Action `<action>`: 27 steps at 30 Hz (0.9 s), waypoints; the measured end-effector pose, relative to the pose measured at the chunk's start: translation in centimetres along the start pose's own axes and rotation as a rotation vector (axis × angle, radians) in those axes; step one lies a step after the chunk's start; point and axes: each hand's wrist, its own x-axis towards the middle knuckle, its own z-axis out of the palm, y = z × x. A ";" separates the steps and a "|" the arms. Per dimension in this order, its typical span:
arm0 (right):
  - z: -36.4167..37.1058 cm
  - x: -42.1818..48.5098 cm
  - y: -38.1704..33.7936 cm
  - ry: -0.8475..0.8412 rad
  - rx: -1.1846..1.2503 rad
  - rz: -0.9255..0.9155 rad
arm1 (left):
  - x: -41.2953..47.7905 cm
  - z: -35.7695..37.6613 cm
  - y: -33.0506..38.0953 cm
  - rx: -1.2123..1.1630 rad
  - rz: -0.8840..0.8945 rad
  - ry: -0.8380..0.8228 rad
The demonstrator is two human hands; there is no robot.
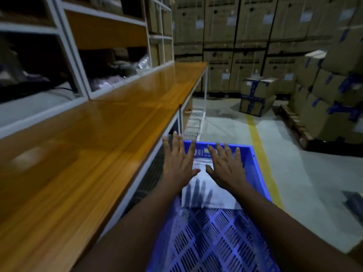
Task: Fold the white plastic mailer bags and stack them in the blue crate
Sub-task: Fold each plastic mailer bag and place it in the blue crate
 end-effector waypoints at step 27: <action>-22.0 -21.6 -50.1 0.114 0.568 -0.915 | -52.6 -17.1 -31.1 0.076 -0.907 -0.145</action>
